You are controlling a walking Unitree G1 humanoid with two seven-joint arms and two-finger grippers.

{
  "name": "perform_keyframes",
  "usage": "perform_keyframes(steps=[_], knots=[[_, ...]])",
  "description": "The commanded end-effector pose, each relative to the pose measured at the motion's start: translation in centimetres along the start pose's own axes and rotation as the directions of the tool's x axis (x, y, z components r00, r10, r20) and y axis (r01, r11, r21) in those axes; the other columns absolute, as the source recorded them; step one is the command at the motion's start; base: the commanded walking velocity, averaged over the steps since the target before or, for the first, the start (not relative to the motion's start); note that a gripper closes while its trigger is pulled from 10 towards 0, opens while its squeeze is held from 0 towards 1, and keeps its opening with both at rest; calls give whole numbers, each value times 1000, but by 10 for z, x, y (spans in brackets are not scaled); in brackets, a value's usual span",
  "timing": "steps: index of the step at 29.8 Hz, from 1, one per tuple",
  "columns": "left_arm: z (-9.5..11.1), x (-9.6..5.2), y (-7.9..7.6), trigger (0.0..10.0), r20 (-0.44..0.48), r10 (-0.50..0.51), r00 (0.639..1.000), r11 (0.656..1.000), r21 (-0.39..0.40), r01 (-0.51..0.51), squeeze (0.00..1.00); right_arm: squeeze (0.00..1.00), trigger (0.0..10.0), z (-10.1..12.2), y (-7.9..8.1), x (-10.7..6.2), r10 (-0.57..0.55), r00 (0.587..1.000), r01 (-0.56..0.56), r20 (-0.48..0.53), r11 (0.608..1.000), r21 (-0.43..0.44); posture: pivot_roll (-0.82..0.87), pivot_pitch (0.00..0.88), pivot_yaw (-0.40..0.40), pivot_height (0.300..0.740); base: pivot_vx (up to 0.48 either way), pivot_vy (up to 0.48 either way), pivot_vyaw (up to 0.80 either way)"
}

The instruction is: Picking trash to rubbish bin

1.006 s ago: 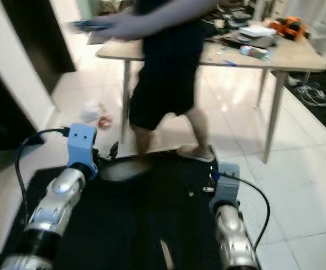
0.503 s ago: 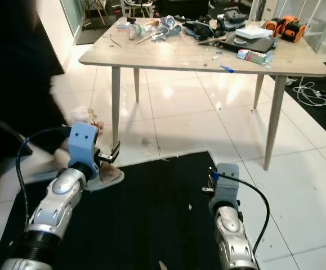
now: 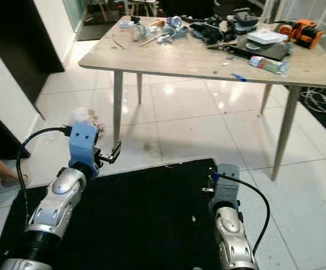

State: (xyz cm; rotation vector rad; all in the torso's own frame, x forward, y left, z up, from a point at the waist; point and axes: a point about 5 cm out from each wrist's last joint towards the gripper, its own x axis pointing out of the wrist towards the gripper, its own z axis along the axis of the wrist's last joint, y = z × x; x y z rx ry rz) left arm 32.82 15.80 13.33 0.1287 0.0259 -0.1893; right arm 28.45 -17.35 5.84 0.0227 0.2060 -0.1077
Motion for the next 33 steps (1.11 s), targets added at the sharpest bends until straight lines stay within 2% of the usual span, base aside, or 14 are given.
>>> perform_keyframes(steps=[1,24,27,29,33], knots=[[-4,-2,2,10000,-19,7,1000,1000,5,-7,0,0,10000,2,2,0,6,1000,-6,13,1000,7,0,104,54,740,360,0,0],[-2,1,2,10000,-12,9,1000,1000,10,-9,0,0,10000,6,0,1,-9,999,8,39,1000,10,-1,100,53,740,357,0,0],[0,1,2,10000,-7,10,1000,1000,10,-10,0,0,10000,22,-5,0,-44,987,40,156,999,29,0,103,52,740,358,0,0],[9,2,3,10000,21,1,1000,1000,-1,-1,0,0,10000,48,-6,-2,-49,953,32,299,998,61,-5,108,54,740,358,0,0],[26,7,4,10000,70,-17,997,1000,-22,19,0,0,10000,66,-10,-2,-58,921,36,385,997,63,-1,107,53,740,352,0,0]])
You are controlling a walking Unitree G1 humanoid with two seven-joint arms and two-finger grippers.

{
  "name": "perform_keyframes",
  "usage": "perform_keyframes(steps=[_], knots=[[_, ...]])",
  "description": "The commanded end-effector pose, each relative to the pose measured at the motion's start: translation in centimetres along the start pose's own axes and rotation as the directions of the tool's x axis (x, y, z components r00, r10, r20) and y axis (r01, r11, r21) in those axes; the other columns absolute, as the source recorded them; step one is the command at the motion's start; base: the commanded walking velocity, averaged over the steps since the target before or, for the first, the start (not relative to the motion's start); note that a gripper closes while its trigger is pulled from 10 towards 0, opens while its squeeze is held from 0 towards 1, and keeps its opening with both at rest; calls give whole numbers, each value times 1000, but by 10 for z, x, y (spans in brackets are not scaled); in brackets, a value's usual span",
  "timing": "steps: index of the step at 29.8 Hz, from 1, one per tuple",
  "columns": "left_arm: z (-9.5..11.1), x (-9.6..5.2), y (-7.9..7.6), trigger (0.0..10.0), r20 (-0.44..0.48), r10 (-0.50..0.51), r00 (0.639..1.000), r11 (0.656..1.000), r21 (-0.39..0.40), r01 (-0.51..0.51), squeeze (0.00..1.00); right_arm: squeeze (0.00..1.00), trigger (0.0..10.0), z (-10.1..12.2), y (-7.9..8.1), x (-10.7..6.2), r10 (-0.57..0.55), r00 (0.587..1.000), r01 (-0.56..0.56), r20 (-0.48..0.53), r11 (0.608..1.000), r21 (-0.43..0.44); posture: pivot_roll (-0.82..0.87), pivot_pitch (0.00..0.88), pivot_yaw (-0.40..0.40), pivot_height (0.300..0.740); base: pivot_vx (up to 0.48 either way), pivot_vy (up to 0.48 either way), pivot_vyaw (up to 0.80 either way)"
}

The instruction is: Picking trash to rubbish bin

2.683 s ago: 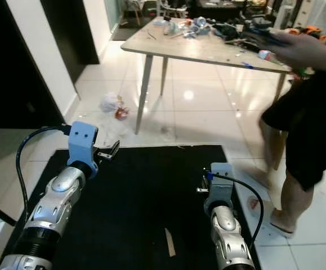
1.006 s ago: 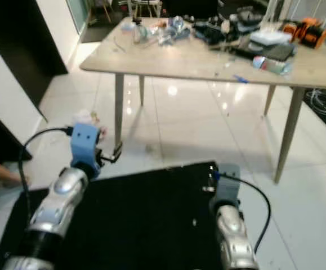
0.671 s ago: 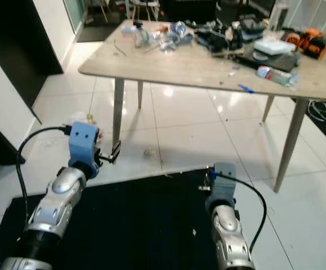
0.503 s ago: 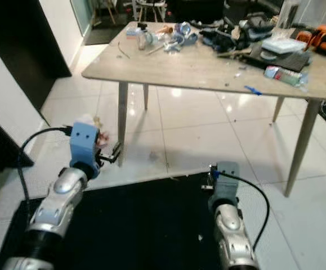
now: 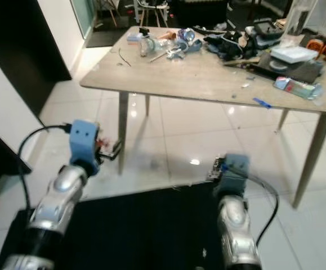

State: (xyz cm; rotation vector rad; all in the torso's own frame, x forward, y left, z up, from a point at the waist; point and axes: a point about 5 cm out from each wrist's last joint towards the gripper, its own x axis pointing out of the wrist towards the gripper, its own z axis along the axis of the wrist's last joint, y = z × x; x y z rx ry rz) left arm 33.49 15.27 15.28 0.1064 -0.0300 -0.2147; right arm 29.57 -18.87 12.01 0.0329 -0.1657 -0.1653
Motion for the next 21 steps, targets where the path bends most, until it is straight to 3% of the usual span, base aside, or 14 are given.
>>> perform_keyframes(steps=[1,4,12,15,21], knots=[[12,3,6,10000,29,0,1000,1000,-7,0,0,0,10000,8,1,2,1,999,-1,50,1000,6,1,109,52,740,352,0,0],[24,6,7,10000,62,-4,998,1000,-5,5,0,0,10000,18,-2,10,6,996,-3,91,999,-34,1,109,52,740,350,0,0],[22,6,5,10000,58,-6,998,1000,-19,7,0,0,10000,25,-2,15,10,994,-5,107,999,-39,2,105,57,740,352,0,0],[23,7,3,10000,55,-2,998,998,-55,6,0,0,10000,27,2,18,46,993,-41,110,998,-47,3,107,58,740,352,0,0],[18,5,3,10000,36,-4,999,999,-49,5,0,0,10000,34,12,22,128,985,-117,116,988,-97,2,107,51,740,351,0,0]])
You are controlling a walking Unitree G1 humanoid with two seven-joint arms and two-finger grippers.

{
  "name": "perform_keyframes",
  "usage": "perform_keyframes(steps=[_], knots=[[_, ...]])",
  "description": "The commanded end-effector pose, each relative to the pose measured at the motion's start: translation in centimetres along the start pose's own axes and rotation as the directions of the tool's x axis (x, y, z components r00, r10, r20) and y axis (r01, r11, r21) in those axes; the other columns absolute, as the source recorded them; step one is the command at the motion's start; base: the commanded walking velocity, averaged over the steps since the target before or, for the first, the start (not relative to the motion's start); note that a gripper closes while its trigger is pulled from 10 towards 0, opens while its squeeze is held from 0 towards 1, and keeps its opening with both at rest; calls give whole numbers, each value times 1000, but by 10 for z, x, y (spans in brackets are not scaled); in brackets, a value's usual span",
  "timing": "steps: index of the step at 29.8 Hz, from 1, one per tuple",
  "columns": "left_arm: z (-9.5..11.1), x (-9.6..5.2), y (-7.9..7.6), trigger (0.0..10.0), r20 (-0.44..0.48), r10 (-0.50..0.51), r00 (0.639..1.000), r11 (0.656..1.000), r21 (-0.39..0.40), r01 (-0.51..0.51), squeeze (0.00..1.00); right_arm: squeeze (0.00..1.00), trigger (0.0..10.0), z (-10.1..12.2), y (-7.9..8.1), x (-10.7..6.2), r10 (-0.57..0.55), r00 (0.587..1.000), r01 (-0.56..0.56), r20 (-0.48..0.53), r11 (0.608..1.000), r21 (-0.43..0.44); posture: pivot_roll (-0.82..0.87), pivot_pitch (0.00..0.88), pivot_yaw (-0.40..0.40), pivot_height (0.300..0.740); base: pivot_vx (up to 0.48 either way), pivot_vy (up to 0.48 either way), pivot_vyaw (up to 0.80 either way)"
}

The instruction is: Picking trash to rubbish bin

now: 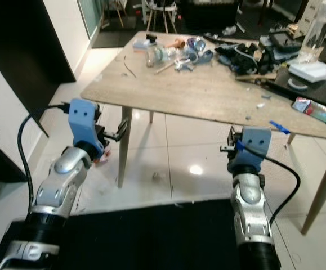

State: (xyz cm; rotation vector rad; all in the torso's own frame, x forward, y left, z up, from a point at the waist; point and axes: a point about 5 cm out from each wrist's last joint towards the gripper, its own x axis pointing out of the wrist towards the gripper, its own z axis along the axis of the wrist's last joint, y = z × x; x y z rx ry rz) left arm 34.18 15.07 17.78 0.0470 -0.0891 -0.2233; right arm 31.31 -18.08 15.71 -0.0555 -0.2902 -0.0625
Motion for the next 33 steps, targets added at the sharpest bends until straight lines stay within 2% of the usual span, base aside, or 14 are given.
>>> perform_keyframes(steps=[1,4,5,14,21,33], knots=[[-8,-4,1,10000,-32,8,999,1000,3,-7,0,0,10000,2,2,1,32,999,-32,-3,999,-27,2,105,47,740,352,0,0],[-10,-6,4,10000,-35,29,999,1000,7,-29,0,0,10000,3,10,3,68,998,-68,-4,997,-30,1,105,38,740,350,0,0],[-10,-7,5,10000,-33,51,998,999,5,-51,0,0,10000,4,16,5,111,994,-112,-10,993,-38,-5,108,6,740,352,0,0],[-11,-13,8,10000,-21,109,994,994,-16,-110,0,0,10000,9,16,16,178,984,-178,-5,982,-61,-6,116,-53,740,350,0,0],[-10,-13,7,10000,-18,111,994,994,-14,-111,0,0,10000,8,11,21,131,991,-132,-20,990,-47,-2,115,-42,740,350,0,0],[-5,-9,5,10000,-13,79,997,997,-3,-79,0,0,10000,2,3,15,62,997,-64,-45,998,-28,-6,120,-17,740,350,0,0]])
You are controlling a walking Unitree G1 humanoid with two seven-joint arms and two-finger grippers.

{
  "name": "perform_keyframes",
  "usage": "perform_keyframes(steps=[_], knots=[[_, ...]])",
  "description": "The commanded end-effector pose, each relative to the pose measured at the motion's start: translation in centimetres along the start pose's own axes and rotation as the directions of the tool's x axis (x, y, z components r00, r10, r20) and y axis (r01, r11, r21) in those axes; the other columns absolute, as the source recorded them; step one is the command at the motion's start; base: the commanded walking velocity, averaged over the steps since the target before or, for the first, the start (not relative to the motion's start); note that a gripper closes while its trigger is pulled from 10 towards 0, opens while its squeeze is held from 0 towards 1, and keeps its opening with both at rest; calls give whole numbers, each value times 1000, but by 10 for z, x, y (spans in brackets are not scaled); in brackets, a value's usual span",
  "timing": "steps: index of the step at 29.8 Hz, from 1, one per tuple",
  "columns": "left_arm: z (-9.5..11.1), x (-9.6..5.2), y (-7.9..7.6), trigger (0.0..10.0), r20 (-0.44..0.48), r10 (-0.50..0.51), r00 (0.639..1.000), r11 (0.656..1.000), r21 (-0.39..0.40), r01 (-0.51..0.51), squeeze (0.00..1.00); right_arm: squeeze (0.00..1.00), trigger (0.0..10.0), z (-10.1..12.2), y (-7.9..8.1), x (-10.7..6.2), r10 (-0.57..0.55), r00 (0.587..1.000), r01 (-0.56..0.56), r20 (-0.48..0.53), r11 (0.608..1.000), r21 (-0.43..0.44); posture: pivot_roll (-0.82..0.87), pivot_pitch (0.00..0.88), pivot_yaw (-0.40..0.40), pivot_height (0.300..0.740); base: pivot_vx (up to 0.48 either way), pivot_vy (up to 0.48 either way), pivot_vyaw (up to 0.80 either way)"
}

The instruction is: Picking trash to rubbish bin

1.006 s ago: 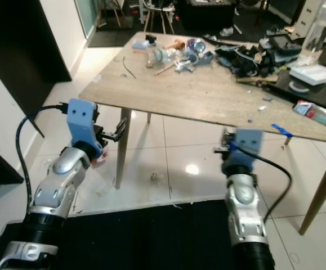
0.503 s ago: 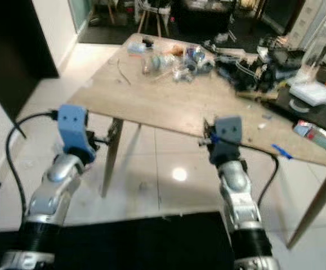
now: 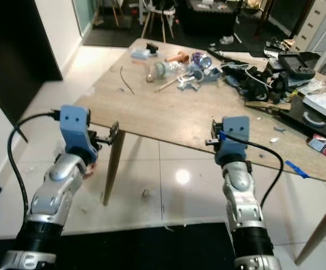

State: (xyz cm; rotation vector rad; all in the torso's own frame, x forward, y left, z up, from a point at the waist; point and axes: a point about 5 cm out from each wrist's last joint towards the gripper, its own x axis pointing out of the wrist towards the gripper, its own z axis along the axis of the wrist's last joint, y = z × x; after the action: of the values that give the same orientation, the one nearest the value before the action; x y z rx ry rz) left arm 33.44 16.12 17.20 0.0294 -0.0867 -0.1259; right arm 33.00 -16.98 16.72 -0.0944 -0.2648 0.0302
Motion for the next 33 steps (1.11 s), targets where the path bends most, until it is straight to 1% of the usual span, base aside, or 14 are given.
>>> perform_keyframes(steps=[1,2,4,6,7,13,17,33], knots=[[0,0,-4,10000,-10,-21,1000,1000,10,21,0,0,10000,-4,-9,-5,-42,999,42,-27,999,-4,-6,122,-15,740,345,0,0],[0,0,-4,10000,-10,-21,1000,1000,10,21,0,0,10000,-4,-9,-5,-42,999,42,-27,999,-4,-6,122,-15,740,345,0,0],[-1,0,-5,10000,-14,-26,1000,1000,11,26,0,0,10000,-10,-11,-6,-61,996,60,-69,998,-17,-8,124,-10,740,352,0,0],[-1,0,-5,10000,-14,-26,1000,1000,11,26,0,0,10000,-10,-11,-6,-61,996,60,-69,998,-17,-8,124,-10,740,352,0,0],[-1,0,-6,10000,-16,-30,999,999,12,30,0,0,10000,-14,-12,-7,-74,993,72,-93,997,-28,-7,125,-9,740,349,0,0],[0,0,-10,10000,-14,-50,999,999,10,50,0,0,10000,-17,-8,-14,-83,991,80,-103,996,-39,-7,130,-3,740,351,0,0],[-3,-2,-11,10000,-28,-69,997,997,36,70,0,0,10000,-19,-8,-18,-98,988,95,-117,995,-31,-6,133,1,740,349,0,0],[1,1,-9,10000,-19,-71,997,997,35,71,0,0,10000,-19,-11,-22,-130,984,126,-125,991,-40,-9,134,13,740,352,0,0]])
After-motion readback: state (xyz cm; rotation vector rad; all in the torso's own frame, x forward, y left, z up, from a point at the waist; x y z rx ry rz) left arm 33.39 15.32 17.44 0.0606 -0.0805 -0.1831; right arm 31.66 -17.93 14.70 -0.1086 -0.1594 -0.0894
